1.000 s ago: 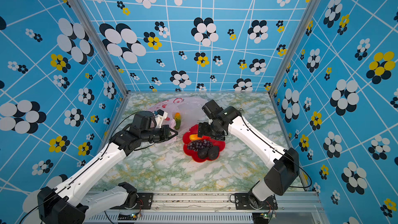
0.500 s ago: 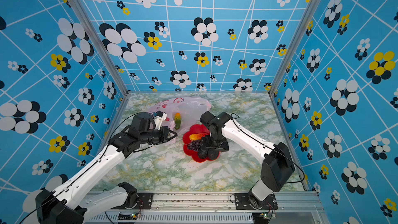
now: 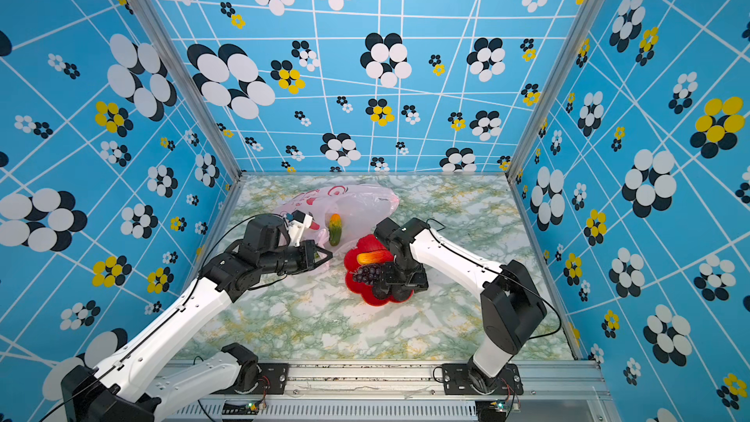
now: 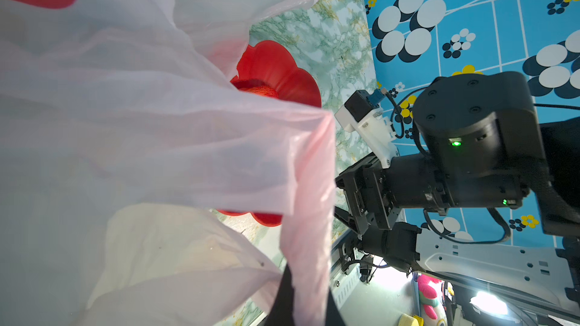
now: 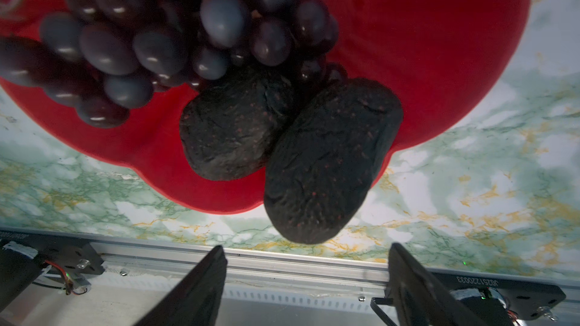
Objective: Place the fruits into the plastic bag
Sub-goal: Pick up the fruit from the plate.
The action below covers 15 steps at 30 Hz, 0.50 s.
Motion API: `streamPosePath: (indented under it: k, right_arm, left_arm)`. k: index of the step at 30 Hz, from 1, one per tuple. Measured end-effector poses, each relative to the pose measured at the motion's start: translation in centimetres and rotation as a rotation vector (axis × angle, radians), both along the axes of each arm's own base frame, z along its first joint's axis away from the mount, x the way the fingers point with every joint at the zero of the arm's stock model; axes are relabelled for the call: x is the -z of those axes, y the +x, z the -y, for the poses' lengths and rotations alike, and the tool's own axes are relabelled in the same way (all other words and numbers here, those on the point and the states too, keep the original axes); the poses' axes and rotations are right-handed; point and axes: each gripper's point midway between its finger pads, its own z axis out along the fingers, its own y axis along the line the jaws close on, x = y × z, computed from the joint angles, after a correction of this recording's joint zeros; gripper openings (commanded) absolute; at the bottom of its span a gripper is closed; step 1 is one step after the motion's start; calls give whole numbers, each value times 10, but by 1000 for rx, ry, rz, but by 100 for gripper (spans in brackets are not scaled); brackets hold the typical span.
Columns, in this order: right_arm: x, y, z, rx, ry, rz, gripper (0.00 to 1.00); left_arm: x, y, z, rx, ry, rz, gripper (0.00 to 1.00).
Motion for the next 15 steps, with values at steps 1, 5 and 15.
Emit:
streamPosePath:
  k: [1, 5, 15]
  right_arm:
    - [4, 1, 0, 0, -7, -5, 80]
    - [16, 4, -1, -1, -36, -19, 76]
    - [25, 11, 5, -4, -93, -11, 66]
  left_arm:
    - [0, -1, 0, 0, 0, 0, 0]
    - [2, -2, -1, 0, 7, -12, 0]
    - [6, -5, -3, 0, 21, -28, 0]
